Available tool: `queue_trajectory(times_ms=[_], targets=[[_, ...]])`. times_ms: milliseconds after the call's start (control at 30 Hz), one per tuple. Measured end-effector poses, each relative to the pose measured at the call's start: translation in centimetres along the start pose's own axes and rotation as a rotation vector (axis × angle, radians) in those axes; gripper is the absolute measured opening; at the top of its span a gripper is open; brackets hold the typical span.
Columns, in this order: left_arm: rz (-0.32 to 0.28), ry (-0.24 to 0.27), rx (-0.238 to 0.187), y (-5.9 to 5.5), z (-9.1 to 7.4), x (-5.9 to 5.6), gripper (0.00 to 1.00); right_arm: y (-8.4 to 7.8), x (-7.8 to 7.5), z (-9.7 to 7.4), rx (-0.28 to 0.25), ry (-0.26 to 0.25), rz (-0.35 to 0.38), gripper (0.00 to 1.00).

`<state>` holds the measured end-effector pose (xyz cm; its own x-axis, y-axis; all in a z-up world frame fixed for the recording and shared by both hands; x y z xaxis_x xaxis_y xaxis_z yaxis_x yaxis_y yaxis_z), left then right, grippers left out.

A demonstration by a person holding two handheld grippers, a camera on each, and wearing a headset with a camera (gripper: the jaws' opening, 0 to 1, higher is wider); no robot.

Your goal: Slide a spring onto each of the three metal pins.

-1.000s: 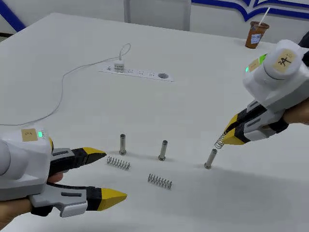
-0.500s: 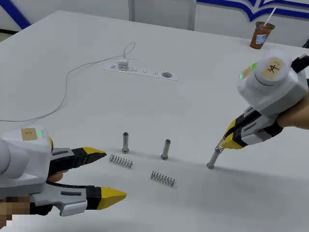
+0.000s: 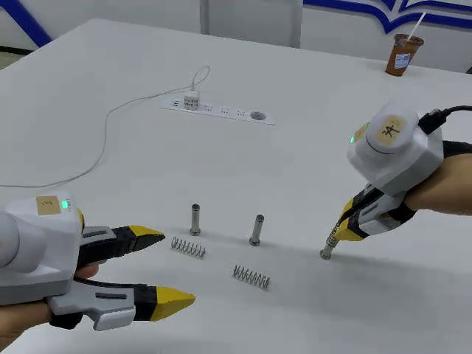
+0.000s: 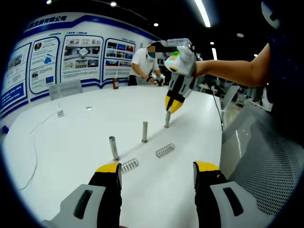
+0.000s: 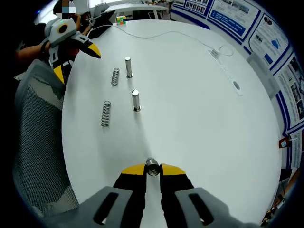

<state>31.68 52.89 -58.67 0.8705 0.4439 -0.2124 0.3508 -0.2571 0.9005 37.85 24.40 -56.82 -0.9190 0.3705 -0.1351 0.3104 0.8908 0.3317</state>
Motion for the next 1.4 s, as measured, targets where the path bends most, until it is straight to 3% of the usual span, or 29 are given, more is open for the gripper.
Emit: queue_trajectory(times_ms=[567,667,933,1267,1400], targets=[[-0.005,0.006,0.006,-0.2,-0.1,-0.2,0.62,-0.7,-1.0,2.1,0.021,-0.006,0.018,0.13],[-0.006,0.006,0.008,-0.3,-0.1,-0.3,0.62,-0.9,-0.9,2.2,0.021,-0.003,0.017,0.18],[-0.006,0.005,0.003,-0.2,0.0,-0.2,0.62,-2.0,-0.9,1.7,0.007,-0.017,0.047,0.2],[-0.007,-0.005,0.002,-0.3,0.2,-0.1,0.62,-3.5,0.9,1.2,0.003,-0.018,0.093,0.21],[-0.007,-0.009,0.004,-0.3,0.3,-0.2,0.62,-3.5,2.5,1.2,-0.004,-0.01,0.099,0.21]])
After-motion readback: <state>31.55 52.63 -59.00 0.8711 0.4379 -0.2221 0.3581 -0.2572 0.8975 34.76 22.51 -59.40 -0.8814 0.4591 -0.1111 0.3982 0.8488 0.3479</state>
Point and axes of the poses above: the centre of the closed fingertips' face, and the gripper's own axes: z roughly forward along the fingers, x roughly to its left, y roughly out of its top, the point moved 7 cm from there along -z, roughly backward along the fingers, and after that the axes turned 6 degrees about -z, right-handed, at the moved point
